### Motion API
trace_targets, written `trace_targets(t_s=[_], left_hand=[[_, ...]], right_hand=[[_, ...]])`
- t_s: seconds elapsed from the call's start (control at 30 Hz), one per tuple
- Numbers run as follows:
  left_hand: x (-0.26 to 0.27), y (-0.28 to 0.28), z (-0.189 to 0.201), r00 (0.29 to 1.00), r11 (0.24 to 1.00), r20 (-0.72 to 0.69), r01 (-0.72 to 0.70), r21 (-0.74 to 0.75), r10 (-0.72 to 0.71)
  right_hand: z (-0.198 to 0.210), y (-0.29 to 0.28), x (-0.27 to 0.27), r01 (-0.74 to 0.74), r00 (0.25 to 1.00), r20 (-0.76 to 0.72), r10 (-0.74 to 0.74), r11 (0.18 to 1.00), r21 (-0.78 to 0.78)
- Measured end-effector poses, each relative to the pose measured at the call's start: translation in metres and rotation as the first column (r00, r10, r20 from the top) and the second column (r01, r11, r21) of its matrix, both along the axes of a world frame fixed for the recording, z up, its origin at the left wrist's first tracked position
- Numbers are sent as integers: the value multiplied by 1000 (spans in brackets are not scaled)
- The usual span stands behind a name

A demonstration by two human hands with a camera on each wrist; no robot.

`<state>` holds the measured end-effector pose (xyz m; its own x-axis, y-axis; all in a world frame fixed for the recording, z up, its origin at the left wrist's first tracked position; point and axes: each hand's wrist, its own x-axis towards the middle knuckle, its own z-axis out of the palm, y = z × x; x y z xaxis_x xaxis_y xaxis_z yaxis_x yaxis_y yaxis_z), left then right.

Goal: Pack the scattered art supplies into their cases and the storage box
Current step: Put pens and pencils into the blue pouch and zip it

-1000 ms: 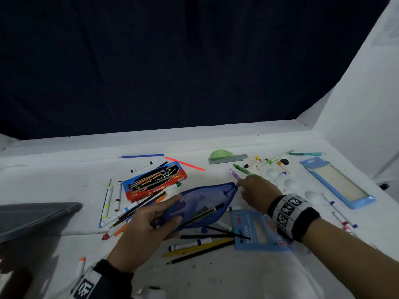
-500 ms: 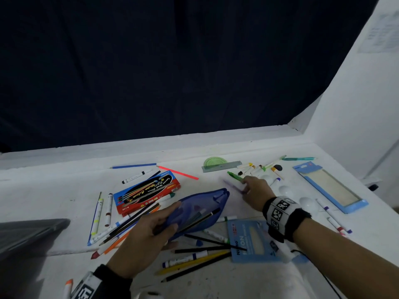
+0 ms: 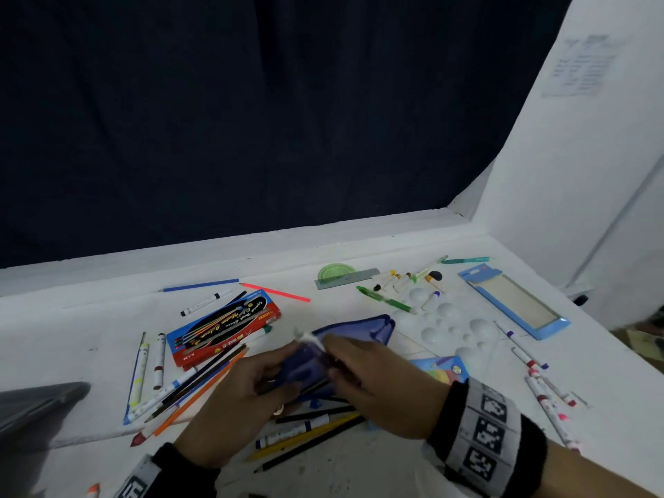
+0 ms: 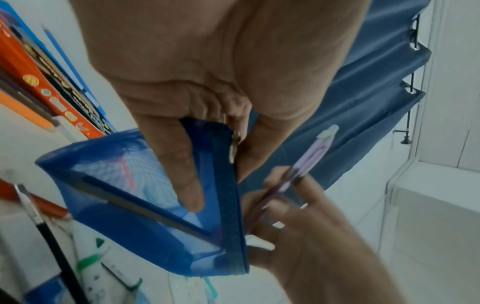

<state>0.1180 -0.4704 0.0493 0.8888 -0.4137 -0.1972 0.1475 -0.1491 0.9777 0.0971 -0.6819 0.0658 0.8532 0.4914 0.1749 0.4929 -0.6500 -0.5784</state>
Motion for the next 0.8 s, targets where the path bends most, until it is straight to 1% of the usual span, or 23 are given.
trace_targets(t_s=[0.03,0.07,0.1,0.13,0.17,0.23,0.27,0.33,0.37,0.43,0.5,0.6,0.67,0.7,0.73,0.8], left_hand=[[-1,0,1,1000,1000,-13,13,-16,-13],[-1,1,2,999,999,-25,28,-32,-29],[-1,1,3,998,998,-35,42,-45,-44],[-1,1,3,998,997,-41,54,-56,-56],[0,1,3,997,996,-42,58,-62,-61],[1,-2,2,998,996,-37,50,-76,-53],[1,-5,2,998,995,-40,42,-87,-45],[0,-11,1,998,993,-55,17,-114,-24],[-1,-14,1,998,992,-61,-4,-129,-4],[-4,-21,1,996,986,-68,-59,-154,49],[-9,-29,1,994,982,-50,-106,-154,99],[-23,-45,2,989,984,24,-145,-102,148],[-32,-57,2,979,981,78,-183,-63,188],[-36,-63,1,972,976,97,-210,-51,214],[-39,-68,0,965,970,99,-238,-49,242],[-46,-77,-3,953,955,78,-290,-60,294]], right_hand=[[-7,-3,1,10,999,42,-3,987,-159],[-14,-7,4,22,999,54,-6,954,-300],[-18,-12,8,39,999,50,-21,916,-398],[-20,-16,10,65,998,49,-48,891,-450],[-20,-20,12,89,996,60,-69,882,-463],[-19,-27,14,118,991,115,-74,891,-438],[-16,-30,14,109,988,148,-53,908,-405],[-9,-37,13,67,981,193,-9,954,-292],[-7,-43,12,60,977,213,-16,977,-203],[-3,-60,15,88,957,280,-78,996,-24],[0,-80,23,122,930,334,-153,986,111],[-4,-112,43,173,916,312,-251,951,255],[-12,-131,60,230,912,271,-309,930,287],[-18,-140,69,244,917,248,-313,931,272],[-25,-148,78,245,925,234,-299,941,232],[-41,-160,100,239,948,200,-247,969,60]])
